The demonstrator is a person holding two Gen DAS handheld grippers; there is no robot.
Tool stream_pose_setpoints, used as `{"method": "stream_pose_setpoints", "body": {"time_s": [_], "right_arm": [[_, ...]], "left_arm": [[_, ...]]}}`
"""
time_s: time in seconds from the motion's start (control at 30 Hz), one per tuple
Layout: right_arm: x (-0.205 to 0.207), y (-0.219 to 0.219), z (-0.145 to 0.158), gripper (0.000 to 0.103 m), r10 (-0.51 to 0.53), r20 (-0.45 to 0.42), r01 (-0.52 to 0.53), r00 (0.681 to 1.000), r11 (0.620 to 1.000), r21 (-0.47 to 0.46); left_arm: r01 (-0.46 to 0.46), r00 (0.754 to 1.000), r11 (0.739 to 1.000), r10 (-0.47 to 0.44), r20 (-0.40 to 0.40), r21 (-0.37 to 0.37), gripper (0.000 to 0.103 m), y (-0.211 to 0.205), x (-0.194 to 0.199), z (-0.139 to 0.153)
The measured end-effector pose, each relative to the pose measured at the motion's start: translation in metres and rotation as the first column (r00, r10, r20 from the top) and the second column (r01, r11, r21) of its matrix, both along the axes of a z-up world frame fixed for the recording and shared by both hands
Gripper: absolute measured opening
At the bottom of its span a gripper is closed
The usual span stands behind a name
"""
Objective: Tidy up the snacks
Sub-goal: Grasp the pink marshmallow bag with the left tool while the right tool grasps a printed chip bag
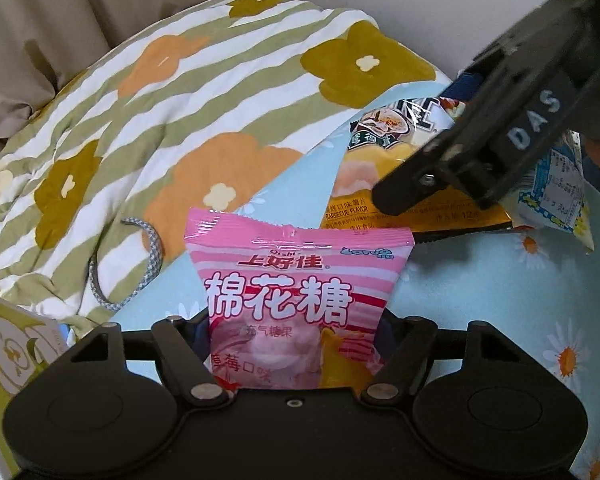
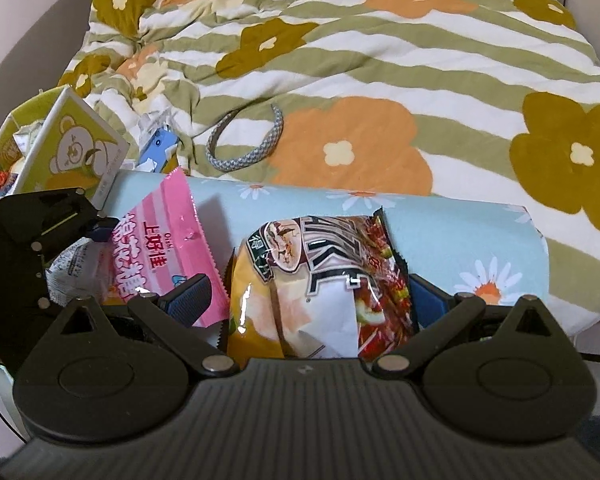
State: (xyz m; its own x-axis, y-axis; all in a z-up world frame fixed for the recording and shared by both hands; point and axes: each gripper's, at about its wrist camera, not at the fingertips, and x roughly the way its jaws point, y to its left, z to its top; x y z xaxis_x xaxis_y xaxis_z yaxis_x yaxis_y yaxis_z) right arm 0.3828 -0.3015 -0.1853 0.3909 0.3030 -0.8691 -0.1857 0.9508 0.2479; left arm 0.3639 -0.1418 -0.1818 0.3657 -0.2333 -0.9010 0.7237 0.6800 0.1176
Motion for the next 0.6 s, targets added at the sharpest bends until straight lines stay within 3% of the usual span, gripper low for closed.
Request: {"method": "stream_pose_setpoints", "body": {"time_s": [0.33,0.6], "right_arm": [[0.012,0.007,-0.013,0.1,0.041,-0.017,-0.041,0.999,0.999,0.001],[0.008,0.007,0.0,0.094,0.018,0.025,-0.018,1.0,1.0,0.007]], "left_arm": [[-0.044,0.999,0.999,0.044,0.009,0.012,0.077,-0.003,-0.001,0.001],[-0.091,0.995,0.996,0.091,0.035,-0.003,0.077,0.0,-0.004,0.012]]}}
